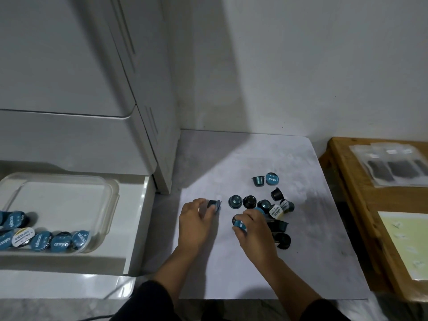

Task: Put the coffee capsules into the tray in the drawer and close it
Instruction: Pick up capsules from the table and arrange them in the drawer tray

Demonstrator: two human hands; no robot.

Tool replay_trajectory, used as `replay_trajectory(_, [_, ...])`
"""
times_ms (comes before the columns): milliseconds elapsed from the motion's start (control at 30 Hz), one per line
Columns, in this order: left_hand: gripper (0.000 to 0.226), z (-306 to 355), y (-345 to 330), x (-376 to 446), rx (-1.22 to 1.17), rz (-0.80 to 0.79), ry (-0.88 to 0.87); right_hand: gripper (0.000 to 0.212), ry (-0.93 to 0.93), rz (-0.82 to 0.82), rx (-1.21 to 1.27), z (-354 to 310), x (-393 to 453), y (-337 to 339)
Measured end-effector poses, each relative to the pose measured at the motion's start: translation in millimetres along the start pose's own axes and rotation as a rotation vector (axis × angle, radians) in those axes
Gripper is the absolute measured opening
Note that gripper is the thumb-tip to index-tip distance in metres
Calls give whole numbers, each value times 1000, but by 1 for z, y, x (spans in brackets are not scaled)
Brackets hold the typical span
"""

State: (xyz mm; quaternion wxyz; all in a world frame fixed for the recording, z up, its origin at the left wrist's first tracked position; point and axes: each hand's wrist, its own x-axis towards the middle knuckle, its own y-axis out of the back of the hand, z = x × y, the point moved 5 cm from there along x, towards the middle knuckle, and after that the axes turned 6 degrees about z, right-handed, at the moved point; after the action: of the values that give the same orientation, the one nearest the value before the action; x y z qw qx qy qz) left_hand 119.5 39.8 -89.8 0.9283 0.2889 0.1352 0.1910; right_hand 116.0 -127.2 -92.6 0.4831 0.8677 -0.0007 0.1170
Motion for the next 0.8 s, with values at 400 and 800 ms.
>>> replay_trajectory(400, [24,24,-17,11,32,-63,-125,17,-119,-160,56,5,11,-3])
replay_trajectory(800, [20,14,-26,10,-97,-37,-16,18,-114,-125,-14,15,8,2])
